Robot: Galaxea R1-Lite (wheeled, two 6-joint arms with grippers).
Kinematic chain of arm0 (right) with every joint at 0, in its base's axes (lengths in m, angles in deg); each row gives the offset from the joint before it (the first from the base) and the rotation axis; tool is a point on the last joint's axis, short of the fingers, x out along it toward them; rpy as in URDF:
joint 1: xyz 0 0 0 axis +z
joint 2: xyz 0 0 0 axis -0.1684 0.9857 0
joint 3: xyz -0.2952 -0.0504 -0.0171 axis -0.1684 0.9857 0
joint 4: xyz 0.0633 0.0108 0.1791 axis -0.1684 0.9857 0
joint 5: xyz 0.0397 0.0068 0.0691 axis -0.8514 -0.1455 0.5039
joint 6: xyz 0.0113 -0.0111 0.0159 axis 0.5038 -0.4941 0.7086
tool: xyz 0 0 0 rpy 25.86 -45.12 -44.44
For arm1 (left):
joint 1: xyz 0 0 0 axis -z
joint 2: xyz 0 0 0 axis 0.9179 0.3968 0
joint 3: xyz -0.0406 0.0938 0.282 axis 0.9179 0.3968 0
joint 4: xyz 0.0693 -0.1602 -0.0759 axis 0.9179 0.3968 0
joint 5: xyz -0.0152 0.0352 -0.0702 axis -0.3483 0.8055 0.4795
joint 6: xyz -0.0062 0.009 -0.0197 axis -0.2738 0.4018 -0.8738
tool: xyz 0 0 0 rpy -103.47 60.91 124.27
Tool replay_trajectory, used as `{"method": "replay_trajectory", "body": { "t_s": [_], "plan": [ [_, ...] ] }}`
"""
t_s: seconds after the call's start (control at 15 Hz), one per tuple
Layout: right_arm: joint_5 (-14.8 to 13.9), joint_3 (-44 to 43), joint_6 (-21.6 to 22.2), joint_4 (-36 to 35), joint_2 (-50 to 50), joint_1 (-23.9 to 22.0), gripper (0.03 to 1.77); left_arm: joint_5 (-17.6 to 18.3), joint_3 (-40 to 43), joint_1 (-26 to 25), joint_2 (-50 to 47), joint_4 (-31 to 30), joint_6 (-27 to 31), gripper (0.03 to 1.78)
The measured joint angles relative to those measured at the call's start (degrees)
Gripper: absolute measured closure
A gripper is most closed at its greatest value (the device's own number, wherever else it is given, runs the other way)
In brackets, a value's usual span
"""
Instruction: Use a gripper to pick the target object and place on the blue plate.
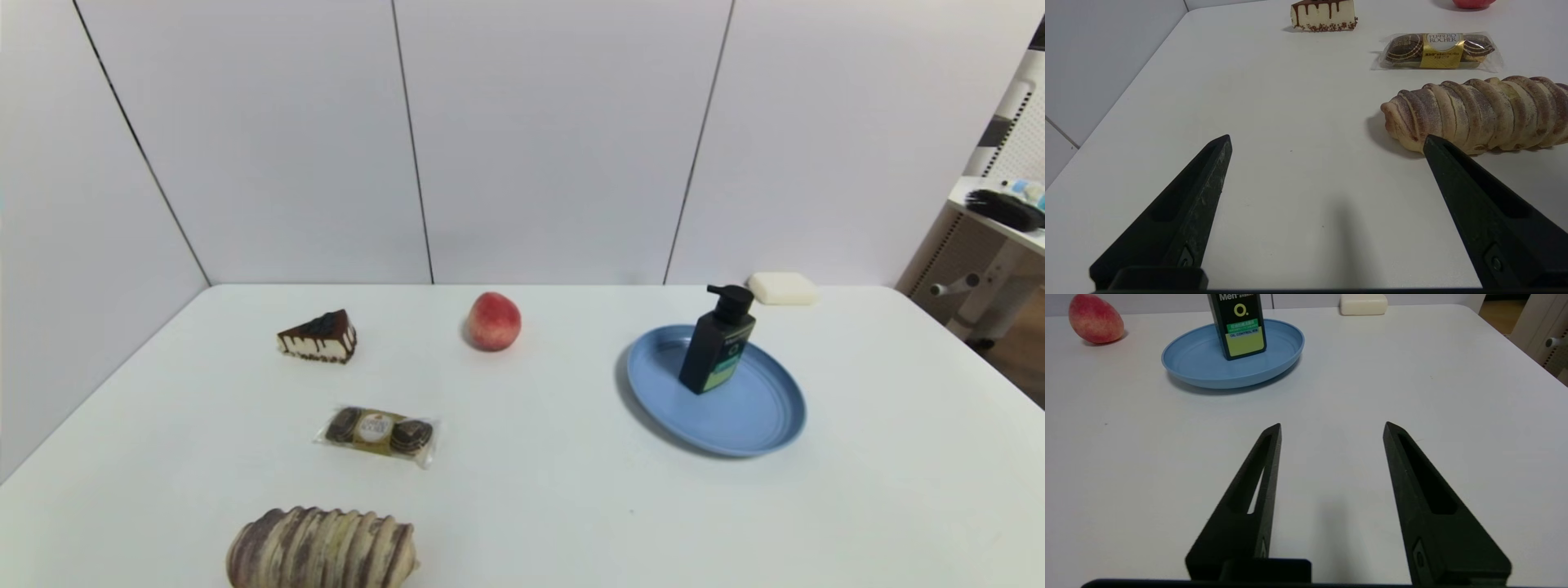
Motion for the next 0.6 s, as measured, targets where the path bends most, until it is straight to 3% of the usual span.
{"method": "replay_trajectory", "body": {
  "t_s": [0.07,0.13,0.6],
  "plan": [
    [0.0,0.0,0.0,0.0,0.0,0.0,1.18,0.0,0.0,0.0,0.0,0.0,0.0,0.12],
    [0.0,0.0,0.2,-0.1,0.0,0.0,1.71,0.0,0.0,0.0,0.0,0.0,0.0,0.12],
    [-0.1,0.0,-0.9,-0.1,0.0,0.0,1.75,0.0,0.0,0.0,0.0,0.0,0.0,0.12]
  ]
}}
